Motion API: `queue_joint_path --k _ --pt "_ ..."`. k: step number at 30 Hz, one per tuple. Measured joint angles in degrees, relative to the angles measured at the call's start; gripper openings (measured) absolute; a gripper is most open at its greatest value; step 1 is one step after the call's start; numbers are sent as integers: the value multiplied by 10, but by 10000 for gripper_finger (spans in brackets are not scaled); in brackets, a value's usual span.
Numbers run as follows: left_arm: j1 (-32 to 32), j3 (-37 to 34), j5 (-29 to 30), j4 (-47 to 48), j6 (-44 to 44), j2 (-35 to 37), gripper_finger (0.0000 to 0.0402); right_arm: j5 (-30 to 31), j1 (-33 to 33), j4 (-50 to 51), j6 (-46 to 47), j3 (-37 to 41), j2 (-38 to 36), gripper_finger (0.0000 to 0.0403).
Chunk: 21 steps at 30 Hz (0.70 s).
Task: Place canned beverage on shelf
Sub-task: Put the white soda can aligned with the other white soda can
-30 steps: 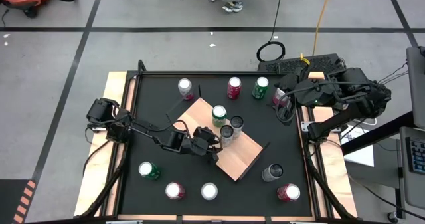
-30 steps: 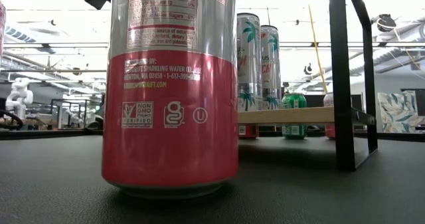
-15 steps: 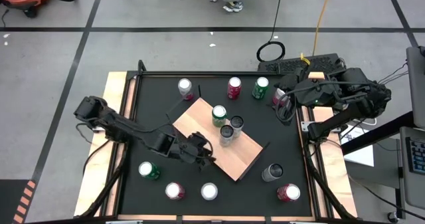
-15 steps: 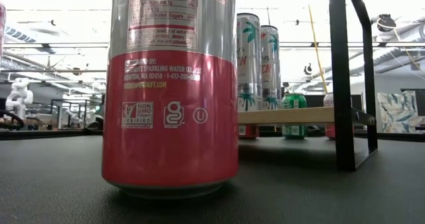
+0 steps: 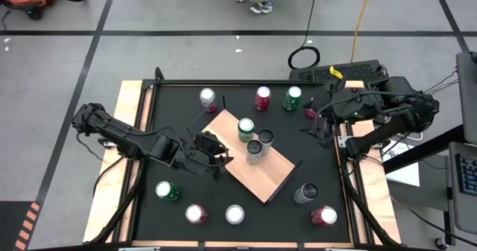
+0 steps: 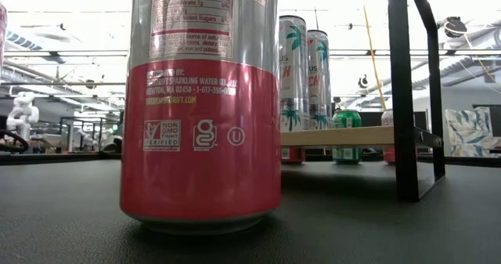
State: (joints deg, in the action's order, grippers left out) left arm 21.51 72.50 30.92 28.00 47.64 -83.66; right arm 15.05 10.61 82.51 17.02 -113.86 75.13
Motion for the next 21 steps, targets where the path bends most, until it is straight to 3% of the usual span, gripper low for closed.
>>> queue_joint_path --k 16,21 --pt "41 9 -43 21 -15 33 179 -48 0 2 39 0 0 351" --pt "42 10 -93 41 14 58 179 -48 0 2 39 0 0 351"
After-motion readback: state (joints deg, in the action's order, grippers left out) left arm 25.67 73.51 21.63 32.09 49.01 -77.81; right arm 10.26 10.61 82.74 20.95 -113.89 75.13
